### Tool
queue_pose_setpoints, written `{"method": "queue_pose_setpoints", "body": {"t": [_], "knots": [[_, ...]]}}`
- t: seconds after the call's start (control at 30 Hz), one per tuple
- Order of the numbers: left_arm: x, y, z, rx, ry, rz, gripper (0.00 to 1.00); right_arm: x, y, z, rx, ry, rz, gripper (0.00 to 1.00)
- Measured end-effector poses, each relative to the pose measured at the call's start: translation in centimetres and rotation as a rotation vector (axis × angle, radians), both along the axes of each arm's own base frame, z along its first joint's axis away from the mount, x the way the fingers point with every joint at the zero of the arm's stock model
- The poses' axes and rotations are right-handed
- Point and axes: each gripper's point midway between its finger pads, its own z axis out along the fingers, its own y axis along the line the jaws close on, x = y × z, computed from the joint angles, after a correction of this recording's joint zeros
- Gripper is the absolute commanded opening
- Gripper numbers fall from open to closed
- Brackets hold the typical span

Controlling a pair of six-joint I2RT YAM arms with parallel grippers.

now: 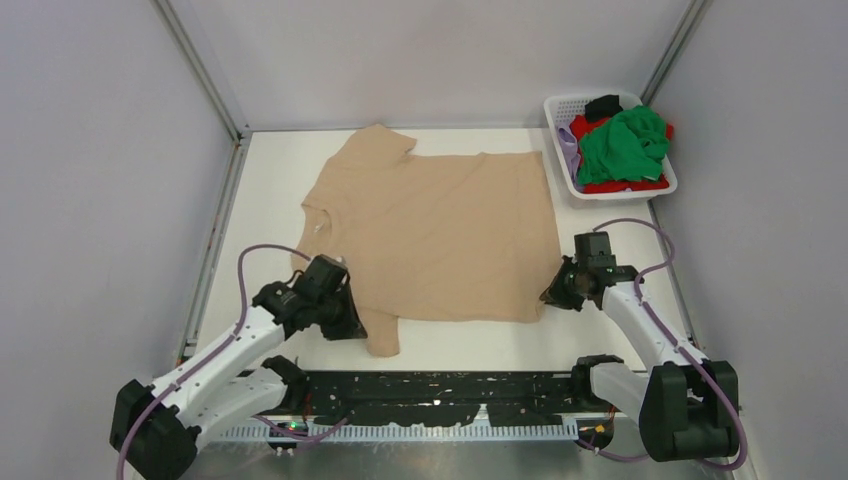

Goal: Fold and stack the t-shirts
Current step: Grab the side of the flattened tshirt closest away from the robot with both arms, then fold the flattened tshirt in 1/3 of the way

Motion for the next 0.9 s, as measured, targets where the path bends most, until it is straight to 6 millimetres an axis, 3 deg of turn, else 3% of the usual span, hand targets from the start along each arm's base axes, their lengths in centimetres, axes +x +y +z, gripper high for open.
{"method": "queue_pose_setpoints", "body": {"t": [0.17,0.37,0.6,0.9], "knots": [[5.1,-1.6,3.2,-0.072,-0.109,-0.010,0.00,1.7,0.7,1.7,0.032,-0.068,0.021,0.05],[9.9,-1.2,4.4,-0.135,-0.124,0.061,0.00,4.6,0.9,4.2,0.041,-0.158,0.023,0.05],[16.1,-0.7,7.5,-0.185,-0.185,0.115,0.00,7.4,1.0,5.8,0.043,-0.191,0.014,0.05],[20.6,1.2,10.2,-0.194,-0.273,0.151,0.00,10.3,0.7,7.4,0.032,-0.235,-0.009,0.05]]}}
